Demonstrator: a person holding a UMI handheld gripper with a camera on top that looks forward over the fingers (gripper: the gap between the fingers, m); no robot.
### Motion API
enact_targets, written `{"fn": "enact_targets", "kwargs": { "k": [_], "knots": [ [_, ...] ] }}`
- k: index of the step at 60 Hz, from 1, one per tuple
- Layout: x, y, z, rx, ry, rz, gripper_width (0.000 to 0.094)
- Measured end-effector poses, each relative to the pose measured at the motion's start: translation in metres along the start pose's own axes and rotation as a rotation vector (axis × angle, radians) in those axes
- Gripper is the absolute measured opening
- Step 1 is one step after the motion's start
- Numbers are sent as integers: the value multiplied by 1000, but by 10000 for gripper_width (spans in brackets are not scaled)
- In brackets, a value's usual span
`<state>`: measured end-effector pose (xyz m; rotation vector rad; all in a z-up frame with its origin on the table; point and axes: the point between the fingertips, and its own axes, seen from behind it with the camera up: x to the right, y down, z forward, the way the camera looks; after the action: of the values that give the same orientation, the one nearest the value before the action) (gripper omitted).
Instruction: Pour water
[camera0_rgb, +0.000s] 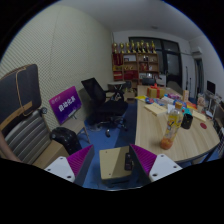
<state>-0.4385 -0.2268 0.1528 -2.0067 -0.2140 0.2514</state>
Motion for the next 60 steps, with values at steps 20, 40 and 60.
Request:
{"fn": "enact_targets", "kwargs": {
  "k": [20, 40, 60],
  "knots": [
    [37, -7, 5, 120, 77, -12, 796],
    [223, 18, 58, 193, 286, 15, 793],
    [287, -26, 170, 325, 268, 31, 631]
  ]
}}
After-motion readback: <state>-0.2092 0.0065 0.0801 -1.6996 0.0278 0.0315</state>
